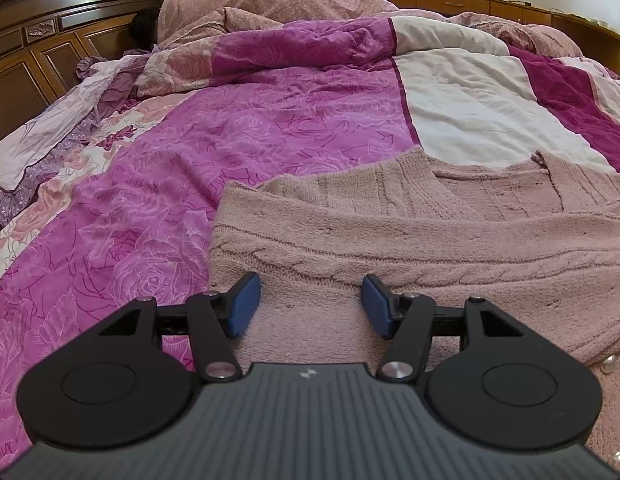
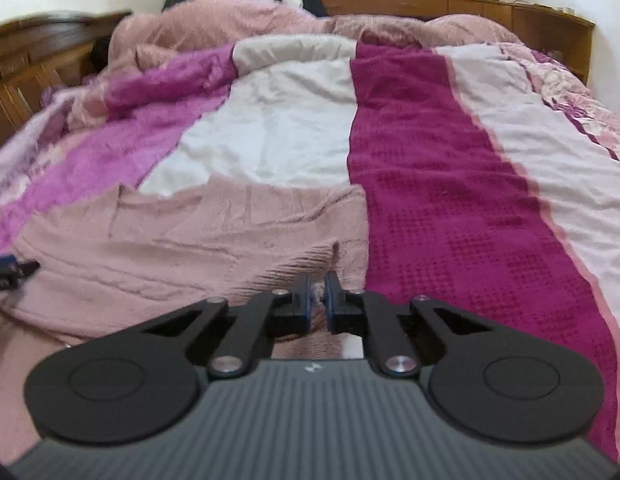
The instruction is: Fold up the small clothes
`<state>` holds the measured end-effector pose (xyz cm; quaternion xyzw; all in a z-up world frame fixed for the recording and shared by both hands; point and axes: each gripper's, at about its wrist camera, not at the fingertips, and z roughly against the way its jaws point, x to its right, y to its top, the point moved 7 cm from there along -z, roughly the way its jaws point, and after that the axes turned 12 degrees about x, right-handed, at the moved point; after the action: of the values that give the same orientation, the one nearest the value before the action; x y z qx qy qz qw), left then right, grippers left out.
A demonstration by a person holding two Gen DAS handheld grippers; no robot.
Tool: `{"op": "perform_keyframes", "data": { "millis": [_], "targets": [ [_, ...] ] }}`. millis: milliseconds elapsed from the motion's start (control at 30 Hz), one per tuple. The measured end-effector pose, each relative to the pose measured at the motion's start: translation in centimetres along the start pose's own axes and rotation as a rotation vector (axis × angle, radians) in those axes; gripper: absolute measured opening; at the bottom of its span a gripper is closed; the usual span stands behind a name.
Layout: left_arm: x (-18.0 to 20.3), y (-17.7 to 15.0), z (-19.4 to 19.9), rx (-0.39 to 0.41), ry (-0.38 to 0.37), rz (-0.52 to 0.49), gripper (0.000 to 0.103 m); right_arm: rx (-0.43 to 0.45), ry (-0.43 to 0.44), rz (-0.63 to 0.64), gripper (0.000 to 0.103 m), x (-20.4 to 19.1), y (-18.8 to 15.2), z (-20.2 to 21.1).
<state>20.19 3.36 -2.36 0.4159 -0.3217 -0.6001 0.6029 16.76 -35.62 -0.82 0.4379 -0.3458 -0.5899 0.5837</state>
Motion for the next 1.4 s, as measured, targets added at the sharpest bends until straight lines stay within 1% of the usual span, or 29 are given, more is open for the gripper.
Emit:
{"op": "perform_keyframes", "data": {
  "millis": [67, 167, 233, 267, 300, 367, 400, 467, 500, 533, 567, 600, 667, 733, 767, 833, 900, 1000, 1100, 1233, 1400],
  "targets": [
    [0.0, 0.0, 0.0, 0.000, 0.001, -0.001, 0.064, 0.008, -0.024, 0.006, 0.009, 0.5, -0.4, 0.6],
    [-0.1, 0.0, 0.0, 0.000, 0.003, -0.005, 0.064, -0.040, -0.063, 0.022, 0.008, 1.4, -2.0, 0.2],
    [-0.1, 0.0, 0.0, 0.000, 0.002, -0.005, 0.065, -0.085, -0.085, -0.011, 0.008, 2.2, -2.9, 0.0],
    [-0.1, 0.0, 0.0, 0.001, 0.000, -0.006, 0.065, -0.086, -0.094, -0.032, 0.008, 2.4, -3.0, 0.1],
    [-0.1, 0.0, 0.0, 0.001, 0.000, -0.007, 0.065, -0.074, -0.106, -0.049, 0.010, 2.5, -2.8, 0.4],
    [0.0, 0.0, 0.0, -0.001, -0.001, -0.008, 0.065, -0.023, -0.125, -0.057, 0.011, 2.0, -1.8, 1.3],
    [0.0, 0.0, 0.0, -0.002, 0.001, -0.008, 0.065, 0.009, -0.112, -0.058, 0.011, 1.4, -1.1, 1.8],
    [0.0, 0.1, -0.1, -0.005, 0.004, -0.006, 0.065, 0.042, -0.073, -0.072, 0.013, 0.3, -0.2, 2.2],
    [0.1, 0.1, -0.1, -0.006, 0.005, -0.006, 0.066, 0.050, -0.046, -0.084, 0.024, -0.4, 0.1, 2.1],
    [0.1, 0.1, -0.1, -0.006, 0.007, -0.007, 0.066, 0.052, -0.015, -0.095, 0.043, -1.0, 0.2, 1.9],
    [0.2, 0.1, -0.1, -0.005, 0.008, -0.011, 0.067, 0.053, 0.006, -0.098, 0.050, -1.6, 0.1, 1.7],
    [0.2, 0.1, -0.1, -0.002, 0.009, -0.019, 0.067, 0.052, 0.022, -0.089, 0.053, -2.3, -0.1, 1.2],
    [0.3, 0.1, -0.1, 0.008, 0.006, -0.039, 0.068, 0.019, 0.022, -0.064, 0.051, -3.1, -0.9, 0.1],
    [0.2, 0.0, 0.0, 0.014, 0.001, -0.056, 0.070, -0.041, 0.023, -0.050, 0.050, -3.3, -2.2, -1.2],
    [0.1, 0.0, 0.1, 0.014, -0.001, -0.059, 0.070, -0.056, 0.019, -0.036, 0.050, -3.4, -2.8, -1.6],
    [-0.2, 0.2, 0.3, 0.006, -0.010, -0.055, 0.070, -0.047, 0.017, -0.026, 0.050, -3.4, -2.9, -1.7],
    [-0.4, 0.6, 1.0, -0.002, -0.012, -0.056, 0.070, -0.050, 0.010, -0.047, 0.050, -3.5, -2.1, -1.4],
    [-0.9, 1.3, 2.8, 0.007, -0.016, -0.080, 0.070, -0.026, 0.017, -0.058, 0.051, -3.5, -0.9, 0.1],
    [-1.6, 1.9, 5.2, 0.002, -0.038, -0.076, 0.070, 0.002, 0.045, -0.035, 0.051, -4.0, 0.1, 2.6],
    [-2.3, 2.1, 8.6, -0.038, -0.074, -0.055, 0.070, -0.008, 0.097, 0.016, 0.051, -5.1, 0.5, 6.0],
    [-2.4, 1.5, 13.7, -0.053, -0.123, -0.087, 0.070, -0.029, 0.160, 0.044, 0.051, -6.8, 0.0, 10.1]
  ]
}}
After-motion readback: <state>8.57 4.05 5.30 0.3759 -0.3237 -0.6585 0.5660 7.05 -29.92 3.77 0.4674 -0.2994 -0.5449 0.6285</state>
